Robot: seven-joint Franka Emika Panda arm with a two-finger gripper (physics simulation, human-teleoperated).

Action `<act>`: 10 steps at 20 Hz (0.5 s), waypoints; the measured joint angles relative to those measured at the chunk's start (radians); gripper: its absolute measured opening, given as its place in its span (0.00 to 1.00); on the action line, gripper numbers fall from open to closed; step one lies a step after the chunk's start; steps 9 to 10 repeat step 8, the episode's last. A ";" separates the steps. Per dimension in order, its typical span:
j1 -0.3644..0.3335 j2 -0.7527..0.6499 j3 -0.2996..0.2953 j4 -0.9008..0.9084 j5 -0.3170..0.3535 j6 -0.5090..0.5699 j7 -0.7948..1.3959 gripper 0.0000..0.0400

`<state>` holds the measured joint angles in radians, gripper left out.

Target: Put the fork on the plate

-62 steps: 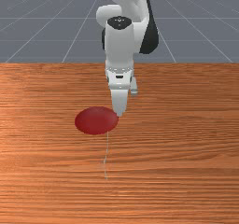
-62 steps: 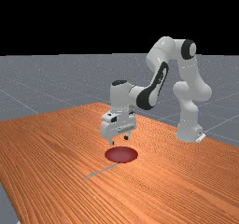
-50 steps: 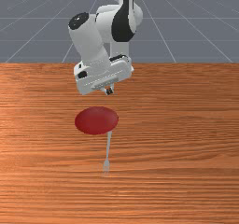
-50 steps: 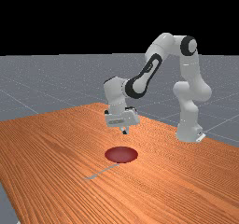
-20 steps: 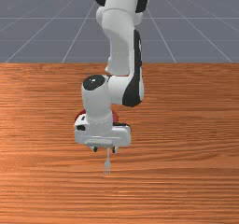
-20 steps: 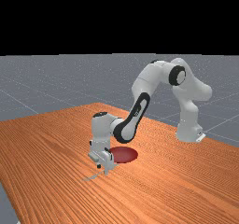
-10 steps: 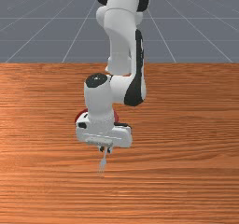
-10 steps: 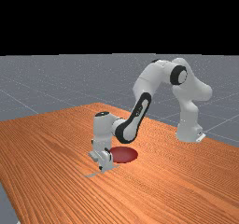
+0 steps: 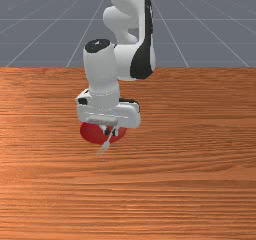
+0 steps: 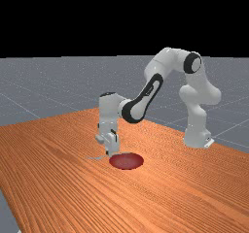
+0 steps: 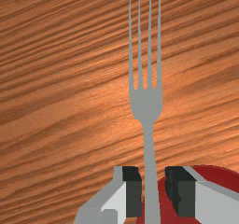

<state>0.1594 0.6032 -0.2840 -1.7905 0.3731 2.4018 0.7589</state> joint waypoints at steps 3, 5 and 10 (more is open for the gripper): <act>-0.038 -0.186 -0.010 -0.243 -0.029 -0.062 -0.192 0.22; -0.096 -0.229 -0.030 -0.360 -0.048 -0.071 -0.336 0.22; -0.116 -0.211 -0.046 -0.497 -0.064 0.041 -0.393 0.23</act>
